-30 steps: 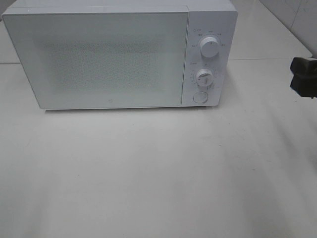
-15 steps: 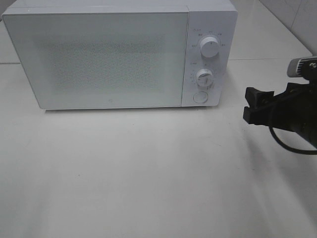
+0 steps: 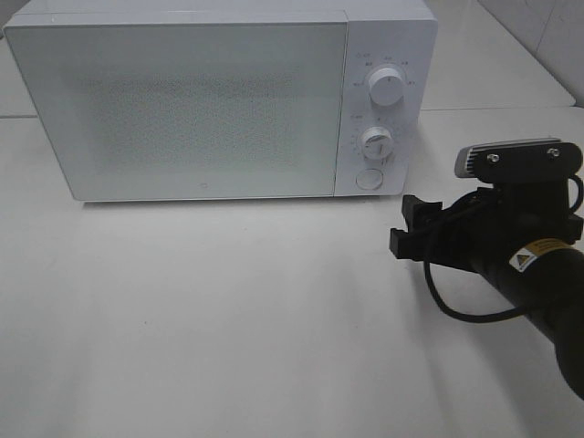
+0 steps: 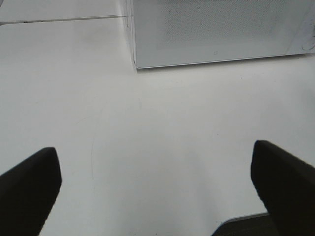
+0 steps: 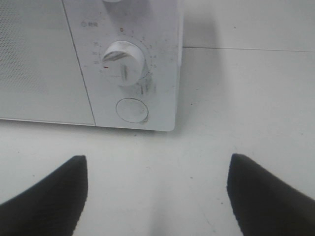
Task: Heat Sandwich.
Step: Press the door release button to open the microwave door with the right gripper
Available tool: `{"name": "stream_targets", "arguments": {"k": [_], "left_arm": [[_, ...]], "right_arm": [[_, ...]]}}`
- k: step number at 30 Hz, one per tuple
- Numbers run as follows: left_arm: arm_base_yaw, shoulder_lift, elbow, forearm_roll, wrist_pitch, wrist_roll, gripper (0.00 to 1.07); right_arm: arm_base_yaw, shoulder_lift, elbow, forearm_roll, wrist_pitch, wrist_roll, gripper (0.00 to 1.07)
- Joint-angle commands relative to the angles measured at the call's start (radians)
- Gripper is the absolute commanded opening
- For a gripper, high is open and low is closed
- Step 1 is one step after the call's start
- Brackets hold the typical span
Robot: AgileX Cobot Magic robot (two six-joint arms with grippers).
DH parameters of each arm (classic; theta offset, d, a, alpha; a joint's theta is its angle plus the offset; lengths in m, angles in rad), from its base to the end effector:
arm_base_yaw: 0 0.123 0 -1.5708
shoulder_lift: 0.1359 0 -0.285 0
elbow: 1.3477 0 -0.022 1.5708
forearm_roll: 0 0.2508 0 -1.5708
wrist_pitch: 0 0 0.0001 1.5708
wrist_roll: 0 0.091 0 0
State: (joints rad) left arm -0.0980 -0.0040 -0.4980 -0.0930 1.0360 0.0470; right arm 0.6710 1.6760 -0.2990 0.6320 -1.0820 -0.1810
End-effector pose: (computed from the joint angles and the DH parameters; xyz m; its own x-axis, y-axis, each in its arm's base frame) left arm -0.0051 -0.0068 0.2790 -0.4284 0.0416 -0.9026 0.1691 0.9850 -0.0348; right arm 0.2119 0.1076 0.1417 -0.2512 -0.0365 -0.9673 -0.1040 0.9945 -0.0105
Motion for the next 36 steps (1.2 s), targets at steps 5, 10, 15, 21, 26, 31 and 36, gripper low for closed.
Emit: {"name": "stream_targets", "arguments": {"k": [5,10,15,21,26,31,36], "left_arm": [[0.004,-0.022,0.004,-0.005,-0.008,-0.003,1.03],[0.004,-0.022,0.004,-0.005,-0.008,-0.003,1.03],[0.004,-0.022,0.004,-0.005,-0.008,-0.003,1.03],[0.004,-0.022,0.004,-0.005,-0.008,-0.003,1.03],[0.004,-0.022,0.004,-0.005,-0.008,-0.003,1.03],[0.004,-0.022,0.004,-0.005,-0.008,-0.003,1.03],[0.004,-0.022,0.004,-0.005,-0.008,-0.003,1.03]], "right_arm": [[0.070,0.050,-0.062,0.067,-0.001,-0.059,0.76],[0.076,0.050,-0.064,0.085,0.015,-0.054,0.76],[0.076,0.050,-0.064,0.088,0.021,-0.045,0.76],[0.076,0.050,-0.064,0.088,0.021,0.006,0.76],[0.076,0.050,-0.064,0.088,0.021,0.157,0.76],[0.076,0.050,-0.064,0.088,0.021,0.384,0.76],[0.076,0.050,-0.064,0.088,0.021,0.684,0.76]]}}
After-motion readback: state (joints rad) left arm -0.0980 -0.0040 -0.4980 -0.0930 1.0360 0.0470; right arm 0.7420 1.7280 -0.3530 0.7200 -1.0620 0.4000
